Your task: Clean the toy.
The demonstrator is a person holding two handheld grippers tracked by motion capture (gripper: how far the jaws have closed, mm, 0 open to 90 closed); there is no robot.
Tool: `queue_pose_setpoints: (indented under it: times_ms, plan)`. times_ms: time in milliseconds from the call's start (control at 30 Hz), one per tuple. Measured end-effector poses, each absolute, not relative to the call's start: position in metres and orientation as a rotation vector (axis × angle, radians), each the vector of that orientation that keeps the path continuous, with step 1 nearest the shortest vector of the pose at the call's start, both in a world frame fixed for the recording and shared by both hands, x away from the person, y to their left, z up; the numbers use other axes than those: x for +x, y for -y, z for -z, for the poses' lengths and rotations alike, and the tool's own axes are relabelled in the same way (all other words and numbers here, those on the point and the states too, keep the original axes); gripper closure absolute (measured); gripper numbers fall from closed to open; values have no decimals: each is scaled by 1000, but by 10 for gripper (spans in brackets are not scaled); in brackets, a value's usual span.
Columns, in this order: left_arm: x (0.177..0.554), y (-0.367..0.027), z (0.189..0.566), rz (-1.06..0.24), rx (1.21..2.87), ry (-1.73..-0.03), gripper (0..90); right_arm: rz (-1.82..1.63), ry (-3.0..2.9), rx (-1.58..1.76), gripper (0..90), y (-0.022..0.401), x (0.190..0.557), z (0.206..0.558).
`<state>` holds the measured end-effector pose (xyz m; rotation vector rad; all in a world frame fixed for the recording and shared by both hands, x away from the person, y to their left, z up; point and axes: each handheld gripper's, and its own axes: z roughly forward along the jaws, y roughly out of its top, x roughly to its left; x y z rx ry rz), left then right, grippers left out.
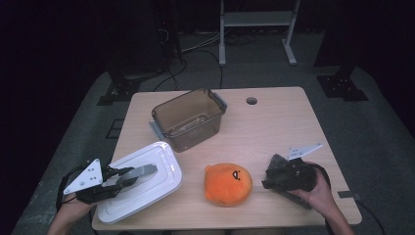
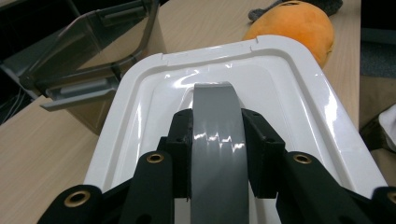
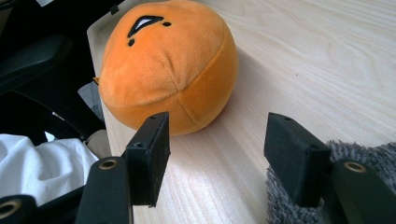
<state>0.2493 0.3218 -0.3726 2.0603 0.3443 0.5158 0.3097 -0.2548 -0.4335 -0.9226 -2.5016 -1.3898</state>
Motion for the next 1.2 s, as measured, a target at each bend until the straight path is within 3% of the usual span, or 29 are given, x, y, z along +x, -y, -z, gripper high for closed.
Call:
queue_pose_setpoints:
  times_ms: [1200]
  plan:
    - [292,-313,448,-360,2188,-421,666,1386,2492,-935,398,257,310,435]
